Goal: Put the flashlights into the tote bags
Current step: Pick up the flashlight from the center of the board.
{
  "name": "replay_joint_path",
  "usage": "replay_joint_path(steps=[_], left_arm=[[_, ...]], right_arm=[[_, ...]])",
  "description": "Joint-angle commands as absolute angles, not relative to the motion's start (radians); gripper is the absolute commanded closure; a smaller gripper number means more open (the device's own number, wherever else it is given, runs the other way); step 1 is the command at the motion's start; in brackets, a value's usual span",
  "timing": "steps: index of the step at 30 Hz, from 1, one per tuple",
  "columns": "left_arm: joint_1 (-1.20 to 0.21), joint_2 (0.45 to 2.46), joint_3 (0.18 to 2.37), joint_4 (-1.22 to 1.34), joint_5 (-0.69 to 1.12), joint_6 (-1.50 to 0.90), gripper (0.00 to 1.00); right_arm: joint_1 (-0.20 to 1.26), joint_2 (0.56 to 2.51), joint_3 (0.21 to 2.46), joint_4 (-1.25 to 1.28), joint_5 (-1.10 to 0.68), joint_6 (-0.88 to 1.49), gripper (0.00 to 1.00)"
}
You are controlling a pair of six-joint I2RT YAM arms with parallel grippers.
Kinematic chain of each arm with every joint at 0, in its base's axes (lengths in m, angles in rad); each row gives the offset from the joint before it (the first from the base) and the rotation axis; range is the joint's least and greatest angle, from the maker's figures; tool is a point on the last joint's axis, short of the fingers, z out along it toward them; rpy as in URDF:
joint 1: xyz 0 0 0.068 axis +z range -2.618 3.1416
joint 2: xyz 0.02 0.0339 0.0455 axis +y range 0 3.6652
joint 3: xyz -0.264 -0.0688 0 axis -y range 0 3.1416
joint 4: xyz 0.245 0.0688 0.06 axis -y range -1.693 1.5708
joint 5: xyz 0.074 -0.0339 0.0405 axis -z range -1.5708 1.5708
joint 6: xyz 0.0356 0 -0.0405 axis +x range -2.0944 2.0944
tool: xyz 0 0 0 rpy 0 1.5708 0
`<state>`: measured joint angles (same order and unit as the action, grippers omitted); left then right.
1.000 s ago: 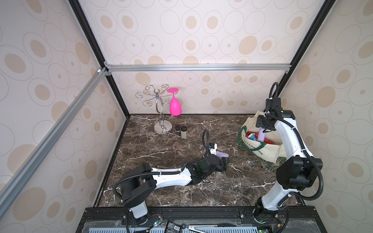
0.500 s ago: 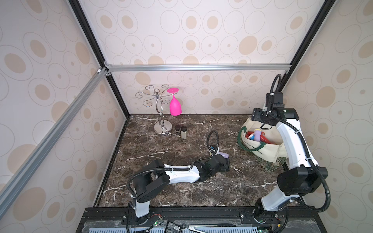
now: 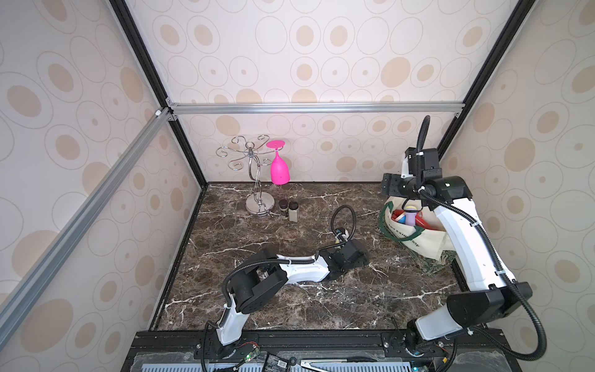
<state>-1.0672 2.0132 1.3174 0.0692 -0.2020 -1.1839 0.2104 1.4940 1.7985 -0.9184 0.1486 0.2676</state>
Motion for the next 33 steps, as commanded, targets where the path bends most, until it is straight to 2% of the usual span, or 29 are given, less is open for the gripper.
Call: replay_joint_path(steps=[1, 15, 20, 33], left_arm=[[-1.044, 2.040, 1.362, 0.006, -0.256, -1.244, 0.12], [-0.983, 2.177, 1.533, -0.069, -0.288, -1.256, 0.16], [-0.980, 2.228, 1.596, -0.111, -0.310, -1.235, 0.17], [-0.979, 2.446, 1.945, -0.408, -0.363, -1.136, 0.23]], right_arm=[[0.236, 1.417, 1.739, -0.951, 0.134, 0.287, 0.09], [0.273, 1.181, 1.517, -1.023, 0.103, 0.300, 0.07], [0.273, 1.160, 1.501, -1.034, 0.116, 0.294, 0.06], [0.273, 1.166, 1.522, -1.041, 0.128, 0.285, 0.06]])
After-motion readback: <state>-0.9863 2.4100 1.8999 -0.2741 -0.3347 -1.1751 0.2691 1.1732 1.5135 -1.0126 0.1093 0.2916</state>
